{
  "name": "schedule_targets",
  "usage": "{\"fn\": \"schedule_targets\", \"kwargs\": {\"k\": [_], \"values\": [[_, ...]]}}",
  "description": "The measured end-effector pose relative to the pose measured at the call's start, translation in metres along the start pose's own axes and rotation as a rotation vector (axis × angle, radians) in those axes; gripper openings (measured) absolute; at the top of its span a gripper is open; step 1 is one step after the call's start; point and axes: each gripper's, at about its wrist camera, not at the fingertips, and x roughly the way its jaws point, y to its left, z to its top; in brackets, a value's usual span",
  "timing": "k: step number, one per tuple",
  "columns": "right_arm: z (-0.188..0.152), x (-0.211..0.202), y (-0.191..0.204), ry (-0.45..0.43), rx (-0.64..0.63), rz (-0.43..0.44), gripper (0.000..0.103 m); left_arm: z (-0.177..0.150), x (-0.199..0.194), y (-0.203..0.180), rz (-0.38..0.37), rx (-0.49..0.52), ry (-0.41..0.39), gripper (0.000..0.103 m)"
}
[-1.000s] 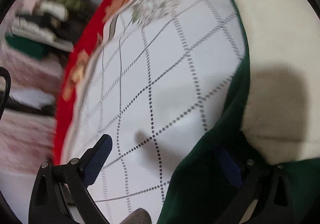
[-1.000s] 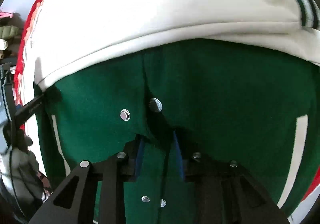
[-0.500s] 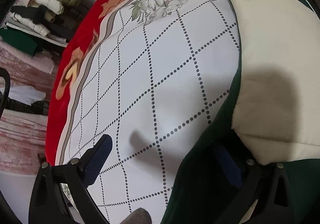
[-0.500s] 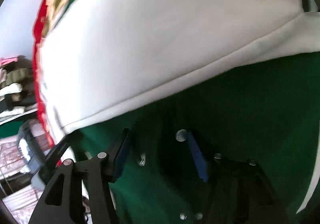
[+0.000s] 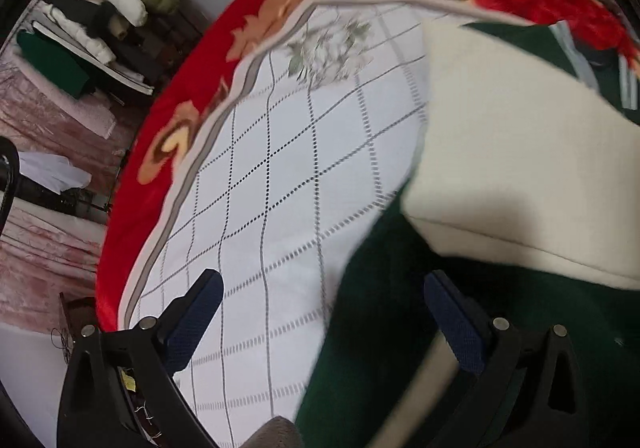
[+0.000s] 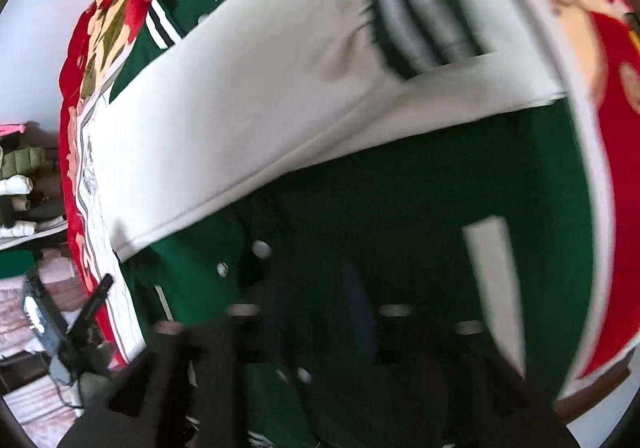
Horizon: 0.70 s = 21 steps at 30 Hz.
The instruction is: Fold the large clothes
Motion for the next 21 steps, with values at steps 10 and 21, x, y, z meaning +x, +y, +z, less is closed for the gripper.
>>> {"fn": "schedule_targets", "kwargs": {"k": [10, 21], "values": [[0.025, 0.017, -0.089, -0.016, 0.061, -0.159, 0.058, -0.031, -0.001, -0.143, 0.032, 0.2, 0.015, 0.103], [0.14, -0.033, -0.169, 0.065, 0.033, 0.142, 0.047, -0.039, -0.02, -0.151, 0.24, 0.039, 0.088, 0.103]]}}
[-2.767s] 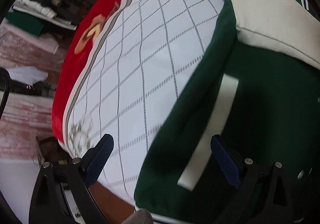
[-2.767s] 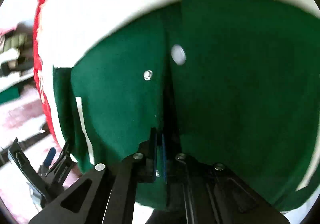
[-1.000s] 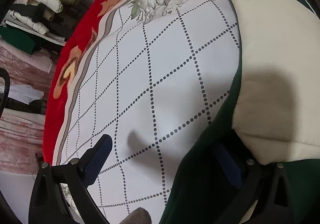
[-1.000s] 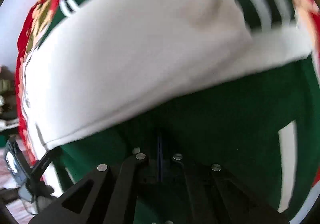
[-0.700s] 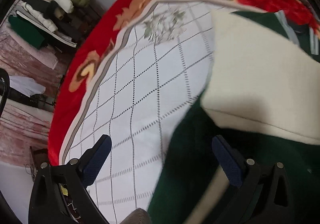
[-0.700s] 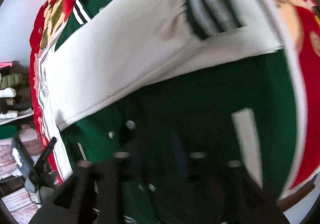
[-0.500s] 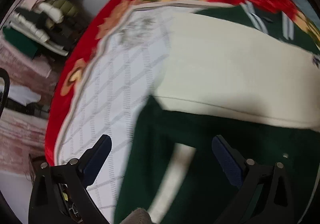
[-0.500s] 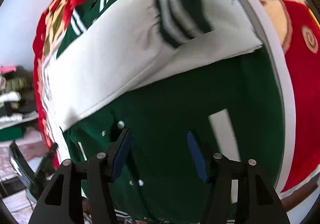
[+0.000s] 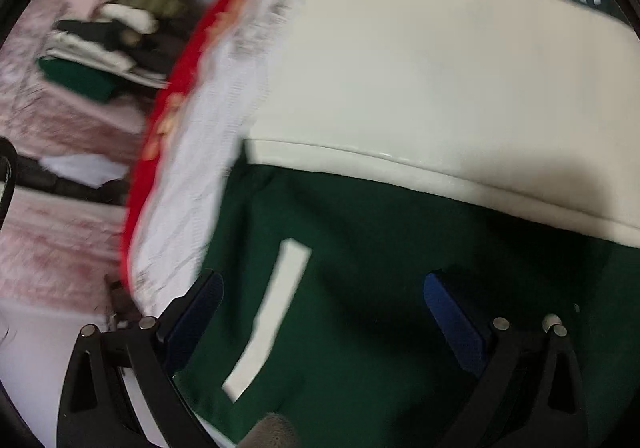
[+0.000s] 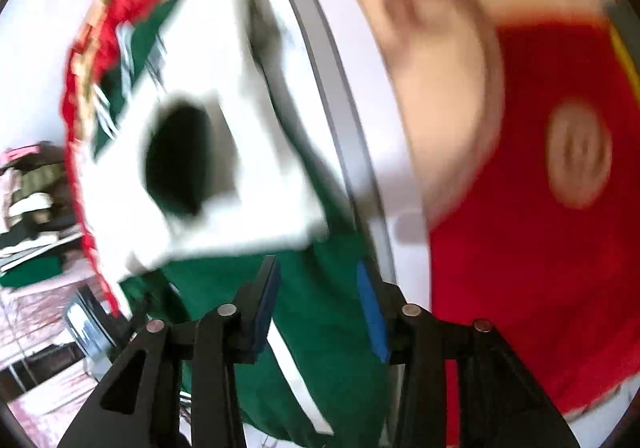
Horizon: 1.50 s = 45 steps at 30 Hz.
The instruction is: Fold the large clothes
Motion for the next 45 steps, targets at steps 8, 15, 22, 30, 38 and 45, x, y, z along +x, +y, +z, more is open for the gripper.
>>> {"fn": "schedule_targets", "kwargs": {"k": [8, 15, 22, 30, 38, 45], "values": [[0.113, 0.052, 0.037, 0.034, -0.098, 0.171, 0.046, 0.001, -0.04, -0.035, 0.088, -0.091, -0.058, 0.103], [0.12, 0.063, 0.065, -0.03, -0.244, -0.017, 0.008, 0.005, -0.037, -0.062, 0.104, -0.04, -0.085, 0.103], [0.093, 0.013, 0.061, -0.01, -0.28, -0.068, 0.038, -0.014, -0.053, -0.049, 0.057, -0.072, -0.051, 0.103], [0.019, -0.07, 0.015, 0.009, -0.327, -0.118, 0.077, -0.057, -0.116, -0.058, 0.015, -0.021, -0.055, 0.103], [-0.025, -0.1, -0.05, 0.069, -0.314, -0.168, 0.077, -0.146, -0.177, -0.094, 0.05, 0.075, -0.029, 0.103], [-0.027, -0.093, -0.079, 0.122, -0.28, -0.209, 0.077, -0.216, -0.198, -0.152, 0.008, 0.231, 0.053, 0.103]]}}
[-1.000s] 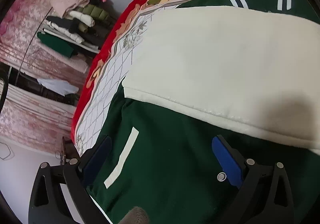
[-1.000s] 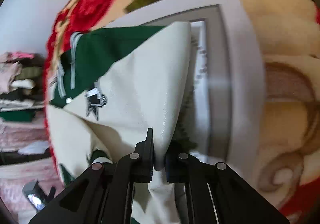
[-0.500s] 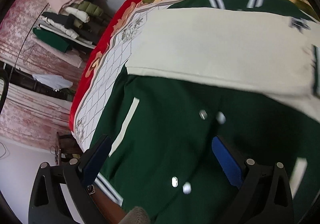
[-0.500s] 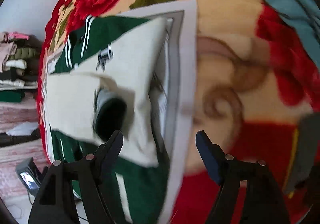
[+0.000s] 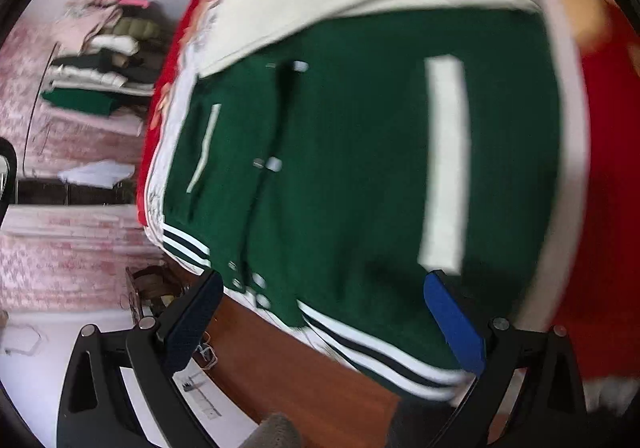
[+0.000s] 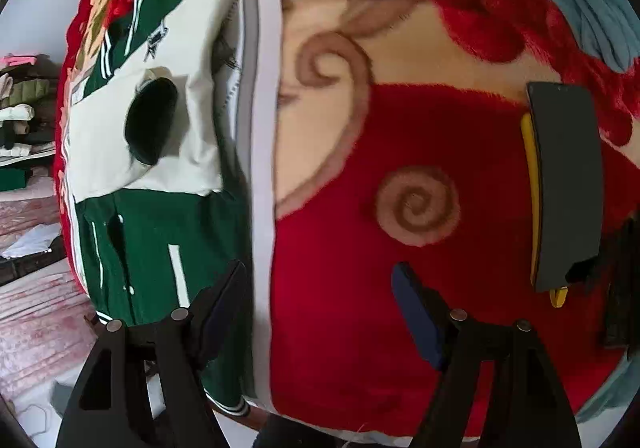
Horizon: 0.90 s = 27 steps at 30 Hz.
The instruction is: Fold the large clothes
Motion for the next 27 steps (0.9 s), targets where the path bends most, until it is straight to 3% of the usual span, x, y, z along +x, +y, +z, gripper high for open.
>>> {"fn": "schedule_targets", "kwargs": {"k": [6, 11, 19, 22, 27], "values": [[0.003, 0.0, -0.014, 0.009, 0.021, -0.004, 0.077, -0.016, 0.002, -0.051, 0.059, 0.142, -0.041, 0.103], [0.002, 0.009, -0.022, 0.028, 0.035, -0.028, 0.077, -0.014, 0.016, -0.069, 0.082, 0.183, -0.045, 0.103], [0.0, 0.022, -0.023, 0.062, 0.04, -0.025, 0.077, -0.007, -0.004, -0.083, -0.015, 0.201, -0.099, 0.103], [0.0, 0.025, -0.02, 0.065, 0.032, -0.034, 0.077, 0.0, 0.013, -0.094, 0.073, 0.253, -0.098, 0.103], [-0.001, 0.029, -0.015, 0.059, 0.026, -0.02, 0.077, 0.026, 0.043, -0.055, 0.137, 0.118, -0.049, 0.103]]}}
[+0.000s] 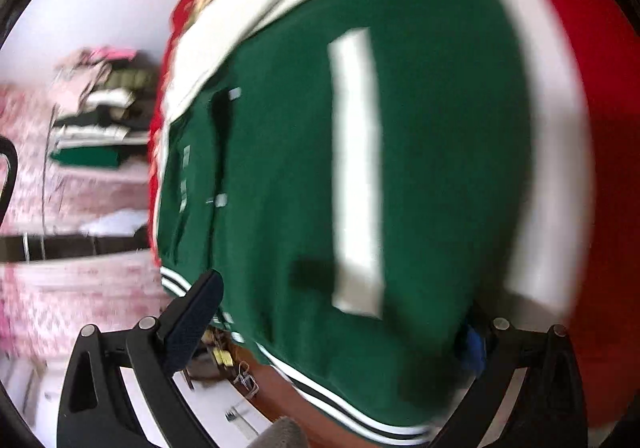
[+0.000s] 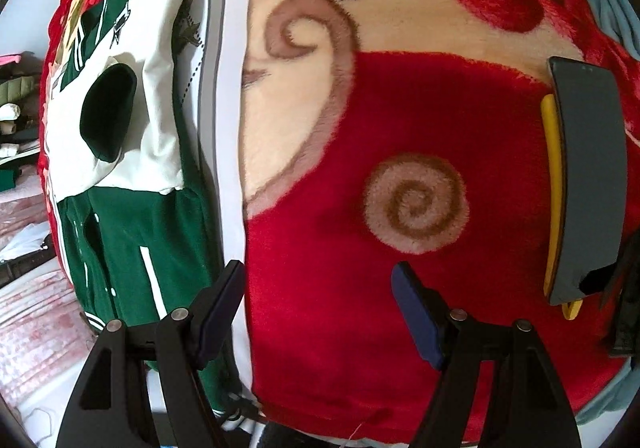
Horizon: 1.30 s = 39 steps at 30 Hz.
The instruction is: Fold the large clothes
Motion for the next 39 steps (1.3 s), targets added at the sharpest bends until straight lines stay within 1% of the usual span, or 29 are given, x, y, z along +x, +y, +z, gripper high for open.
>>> {"fn": "schedule_targets", "kwargs": {"k": [3, 5, 6, 7, 8, 10, 12, 13, 14, 18, 21, 22, 23, 24, 25, 26, 28, 30, 32, 33, 36, 38, 39], "values": [[0.002, 0.004, 0.002, -0.008, 0.006, 0.024, 0.077, 0.007, 0.012, 0.019, 0.033, -0.039, -0.022, 0.103], [0.008, 0.009, 0.007, -0.025, 0.003, 0.079, 0.077, 0.014, 0.018, 0.037, 0.037, -0.091, -0.02, 0.102], [0.012, 0.01, 0.011, -0.04, -0.004, 0.117, 0.077, 0.016, 0.018, 0.045, 0.033, -0.118, -0.028, 0.093], [0.017, 0.011, 0.016, -0.063, -0.013, 0.168, 0.077, 0.02, 0.017, 0.055, 0.021, -0.151, -0.038, 0.078], [0.02, 0.012, 0.02, -0.079, -0.021, 0.203, 0.077, 0.023, 0.015, 0.063, 0.014, -0.177, -0.05, 0.07], [0.034, 0.016, 0.032, -0.132, -0.04, 0.327, 0.077, 0.027, 0.011, 0.071, -0.001, -0.195, -0.073, 0.034], [0.047, 0.023, 0.041, -0.159, -0.046, 0.419, 0.077, 0.028, 0.008, 0.073, -0.012, -0.206, -0.077, 0.024], [0.055, 0.031, 0.047, -0.165, -0.044, 0.463, 0.077, 0.03, 0.008, 0.076, -0.016, -0.21, -0.079, 0.023], [0.059, 0.036, 0.05, -0.162, -0.042, 0.49, 0.077, 0.031, 0.009, 0.078, -0.022, -0.21, -0.077, 0.021], [0.081, 0.071, 0.078, -0.098, 0.008, 0.675, 0.077, 0.032, 0.005, 0.078, -0.033, -0.204, -0.077, 0.02], [0.089, 0.09, 0.101, -0.075, 0.037, 0.722, 0.077, 0.031, 0.006, 0.08, -0.044, -0.189, -0.079, 0.019], [0.091, 0.092, 0.108, -0.079, 0.03, 0.707, 0.075, 0.031, 0.005, 0.08, -0.053, -0.187, -0.08, 0.018], [0.092, 0.093, 0.116, -0.092, 0.022, 0.681, 0.07, 0.031, 0.005, 0.082, -0.065, -0.184, -0.083, 0.018], [0.092, 0.092, 0.124, -0.104, 0.013, 0.64, 0.047, 0.031, 0.004, 0.082, -0.074, -0.183, -0.085, 0.018], [0.091, 0.092, 0.131, -0.109, 0.009, 0.589, 0.018, 0.031, 0.004, 0.085, -0.083, -0.183, -0.092, 0.017], [0.089, 0.09, 0.134, -0.118, 0.012, 0.591, 0.015, 0.032, 0.004, 0.088, -0.091, -0.181, -0.097, 0.016], [0.083, 0.08, 0.141, -0.136, 0.037, 0.594, 0.011, 0.031, 0.004, 0.102, -0.133, -0.191, -0.103, 0.015], [0.077, 0.062, 0.151, -0.157, 0.051, 0.594, 0.01, 0.031, 0.003, 0.12, -0.172, -0.206, -0.113, 0.015], [0.072, 0.036, 0.171, -0.183, 0.053, 0.581, 0.01, 0.03, 0.003, 0.149, -0.237, -0.234, -0.12, 0.014], [0.069, 0.026, 0.184, -0.195, 0.047, 0.571, 0.01, 0.03, 0.004, 0.159, -0.258, -0.24, -0.125, 0.014], [0.06, -0.006, 0.231, -0.231, 0.015, 0.516, 0.01, 0.029, 0.012, 0.209, -0.36, -0.285, -0.137, 0.014], [0.058, -0.03, 0.274, -0.255, -0.028, 0.446, 0.01, 0.028, 0.028, 0.248, -0.436, -0.315, -0.128, 0.014], [0.06, -0.039, 0.287, -0.262, -0.046, 0.417, 0.01, 0.026, 0.036, 0.263, -0.461, -0.331, -0.126, 0.014]]}}
